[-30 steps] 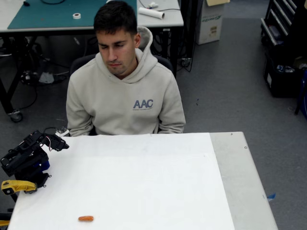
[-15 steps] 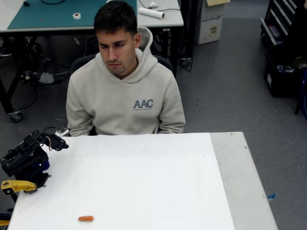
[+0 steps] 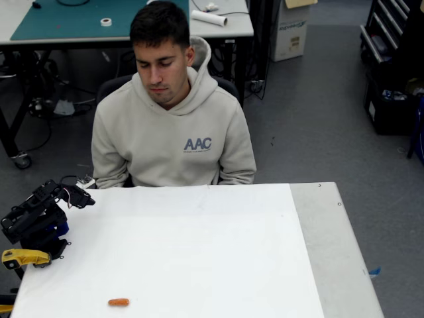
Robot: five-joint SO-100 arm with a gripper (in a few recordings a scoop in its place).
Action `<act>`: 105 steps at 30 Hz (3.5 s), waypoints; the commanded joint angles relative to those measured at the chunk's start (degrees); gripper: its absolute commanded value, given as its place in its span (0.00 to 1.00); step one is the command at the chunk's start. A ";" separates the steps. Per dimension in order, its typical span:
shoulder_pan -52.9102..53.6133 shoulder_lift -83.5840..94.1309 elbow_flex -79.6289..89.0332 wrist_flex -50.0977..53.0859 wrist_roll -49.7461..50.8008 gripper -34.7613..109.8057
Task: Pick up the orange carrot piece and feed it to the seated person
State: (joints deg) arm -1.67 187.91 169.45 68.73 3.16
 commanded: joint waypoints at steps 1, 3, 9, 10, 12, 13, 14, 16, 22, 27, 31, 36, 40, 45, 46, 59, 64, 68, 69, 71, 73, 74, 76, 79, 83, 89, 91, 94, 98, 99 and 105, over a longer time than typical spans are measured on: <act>-0.79 -3.87 -5.19 0.53 0.62 0.22; -0.18 -7.91 -8.35 0.53 0.79 0.22; 12.04 -34.10 -25.58 -9.05 0.18 0.22; 13.54 -37.00 -26.81 -10.02 0.09 0.22; 17.40 -43.59 -29.44 -11.95 0.00 0.22; 19.07 -46.32 -30.59 -12.74 0.00 0.22; 21.09 -49.22 -31.82 -13.62 0.00 0.22; 24.96 -54.93 -34.80 -15.73 0.00 0.22; 34.54 -69.35 -44.03 -20.57 -0.09 0.22; 42.19 -76.90 -50.36 -21.71 -0.09 0.22; 46.76 -81.21 -54.32 -21.53 -0.18 0.22; 54.58 -84.81 -59.68 -21.01 -0.18 0.22; 59.85 -87.19 -63.46 -21.01 -0.88 0.22; 64.60 -90.35 -64.95 -21.01 -10.11 0.22; 65.48 -90.62 -64.86 -21.01 -12.30 0.22; 78.93 -91.05 -65.92 -21.71 -30.67 0.22; 82.35 -91.05 -66.09 -21.80 -34.54 0.22; 84.29 -91.23 -70.22 -21.80 -35.77 0.22; 84.99 -91.49 -71.89 -21.80 -35.95 0.22; 86.40 -92.99 -75.06 -21.80 -35.95 0.22; 86.75 -95.54 -77.87 -21.80 -35.95 0.22; 87.10 -96.86 -79.01 -21.80 -35.95 0.22; 87.71 -99.58 -81.04 -21.80 -35.95 0.22; 87.80 -101.95 -81.65 -21.09 -35.95 0.22; 87.80 -103.10 -81.56 -21.01 -35.95 0.22; 87.19 -103.10 -79.80 -20.92 -35.33 0.22; 87.19 -103.01 -77.78 -20.92 -35.77 0.22; 87.19 -101.07 -74.97 -21.62 -35.86 0.22; 87.10 -97.03 -71.98 -21.71 -35.86 0.22; 87.10 -96.59 -71.72 -21.71 -35.86 0.22; 87.10 -95.71 -72.16 -21.71 -35.86 0.22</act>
State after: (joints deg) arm 84.73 86.84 97.82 46.85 -32.08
